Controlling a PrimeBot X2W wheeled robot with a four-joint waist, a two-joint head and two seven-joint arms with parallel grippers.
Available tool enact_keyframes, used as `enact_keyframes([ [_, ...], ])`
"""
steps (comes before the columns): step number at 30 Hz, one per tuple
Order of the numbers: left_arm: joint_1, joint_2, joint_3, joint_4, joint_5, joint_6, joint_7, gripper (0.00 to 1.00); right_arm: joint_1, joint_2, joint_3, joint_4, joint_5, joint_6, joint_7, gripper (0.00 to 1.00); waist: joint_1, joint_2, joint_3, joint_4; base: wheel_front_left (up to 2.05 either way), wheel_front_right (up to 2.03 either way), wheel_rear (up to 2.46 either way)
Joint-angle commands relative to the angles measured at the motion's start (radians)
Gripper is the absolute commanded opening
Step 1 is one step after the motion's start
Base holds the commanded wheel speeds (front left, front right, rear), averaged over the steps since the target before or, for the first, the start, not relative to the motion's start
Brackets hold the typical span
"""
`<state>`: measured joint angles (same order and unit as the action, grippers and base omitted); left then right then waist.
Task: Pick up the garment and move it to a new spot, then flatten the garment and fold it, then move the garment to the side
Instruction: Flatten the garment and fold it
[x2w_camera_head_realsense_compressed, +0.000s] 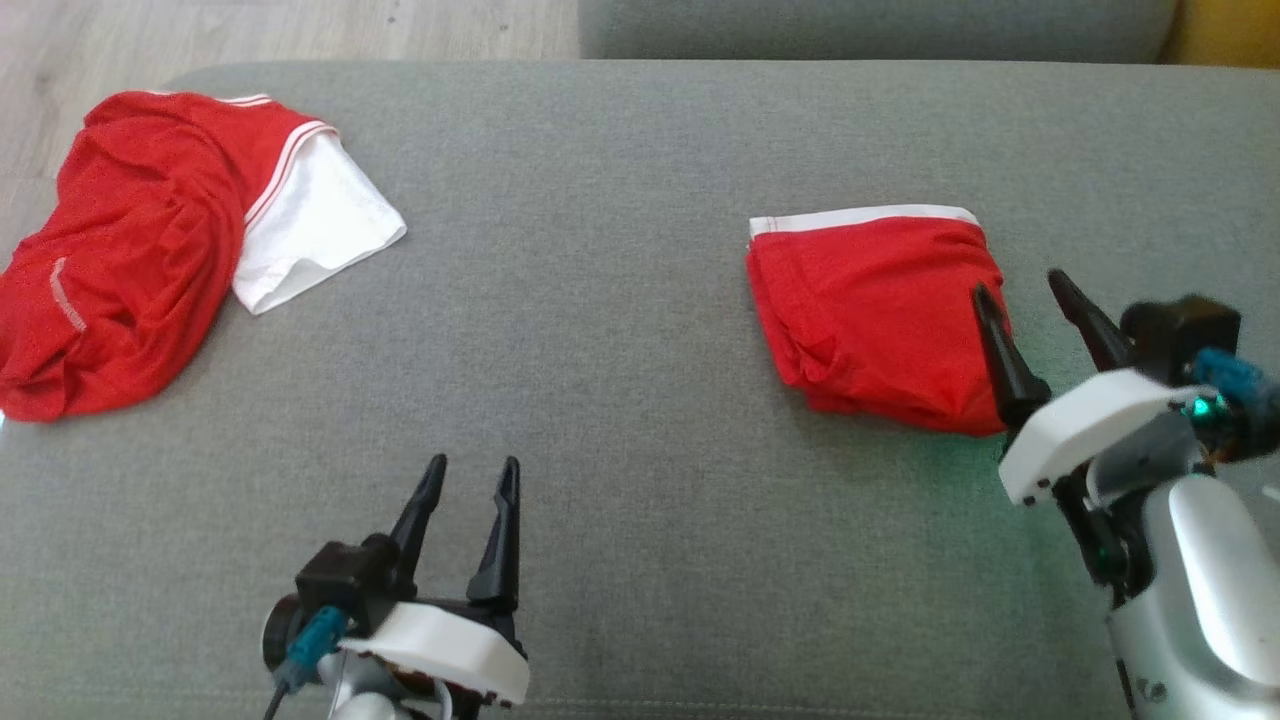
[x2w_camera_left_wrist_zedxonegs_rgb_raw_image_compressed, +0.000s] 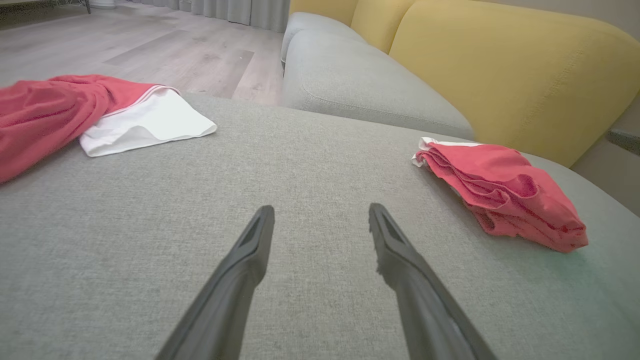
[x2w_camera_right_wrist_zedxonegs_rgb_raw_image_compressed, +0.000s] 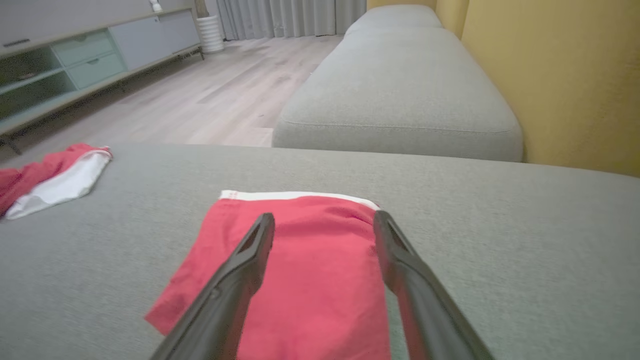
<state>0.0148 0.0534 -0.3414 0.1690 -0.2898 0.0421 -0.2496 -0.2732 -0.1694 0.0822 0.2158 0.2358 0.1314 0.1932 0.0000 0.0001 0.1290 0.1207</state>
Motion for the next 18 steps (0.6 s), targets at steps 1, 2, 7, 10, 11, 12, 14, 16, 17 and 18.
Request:
enact_keyframes([
  [1, -0.015, -0.003, 0.034, -0.038, 0.013, -0.009, -0.012, 1.0, -0.015, -0.009, 0.013, -0.01, -0.028, -0.001, -0.029, 0.86, 0.0, -0.0001, 0.003, 0.0, 0.0, 0.0, 0.0],
  [2, -0.014, -0.003, 0.033, -0.041, 0.014, -0.011, -0.012, 1.0, -0.013, -0.006, 0.006, 0.009, -0.034, -0.001, -0.04, 0.58, 0.0, -0.0001, 0.007, 0.003, 0.0, 0.0, 0.0],
  [7, -0.028, -0.003, 0.024, -0.051, 0.014, -0.015, -0.012, 1.0, -0.038, 0.0, 0.01, 0.119, -0.076, -0.001, -0.086, 0.0, 0.0, -0.0001, 0.028, 0.031, 0.0, 0.0, 0.0],
  [10, -0.03, -0.003, 0.022, -0.054, 0.012, -0.014, -0.012, 1.0, -0.056, 0.012, 0.02, 0.171, -0.085, -0.001, -0.104, 0.0, 0.0, -0.0001, 0.033, 0.042, 0.0, 0.0, 0.0],
  [11, -0.031, -0.003, 0.021, -0.054, 0.012, -0.014, -0.012, 1.0, -0.067, 0.015, 0.027, 0.198, -0.093, -0.001, -0.116, 0.0, 0.0, -0.0001, 0.036, 0.048, 0.0, 0.0, 0.0],
  [12, -0.032, -0.003, 0.022, -0.054, 0.011, -0.013, -0.012, 1.0, -0.079, 0.02, 0.035, 0.224, -0.104, -0.001, -0.128, 0.0, 0.0, -0.0001, 0.038, 0.053, 0.0, 0.0, 0.0],
  [14, -0.032, -0.003, 0.024, -0.052, 0.011, -0.013, -0.012, 1.0, -0.099, 0.037, 0.057, 0.272, -0.117, -0.001, -0.15, 0.0, 0.0, -0.0001, 0.039, 0.063, 0.0, 0.0, 0.0],
  [16, -0.033, -0.003, 0.025, -0.052, 0.009, -0.011, -0.012, 1.0, -0.114, 0.055, 0.092, 0.314, -0.123, -0.001, -0.169, 0.0, 0.0, -0.0001, 0.04, 0.071, 0.0, 0.0, 0.0],
  [17, -0.033, -0.003, 0.025, -0.052, 0.008, -0.01, -0.012, 1.0, -0.12, 0.064, 0.114, 0.333, -0.123, -0.001, -0.176, 0.0, 0.0, -0.0001, 0.04, 0.074, 0.0, 0.0, 0.0],
  [18, -0.033, -0.003, 0.026, -0.052, 0.007, -0.009, -0.012, 1.0, -0.124, 0.072, 0.134, 0.353, -0.122, -0.001, -0.181, 0.0, 0.0, -0.0001, 0.039, 0.077, 0.0, 0.0, 0.0],
])
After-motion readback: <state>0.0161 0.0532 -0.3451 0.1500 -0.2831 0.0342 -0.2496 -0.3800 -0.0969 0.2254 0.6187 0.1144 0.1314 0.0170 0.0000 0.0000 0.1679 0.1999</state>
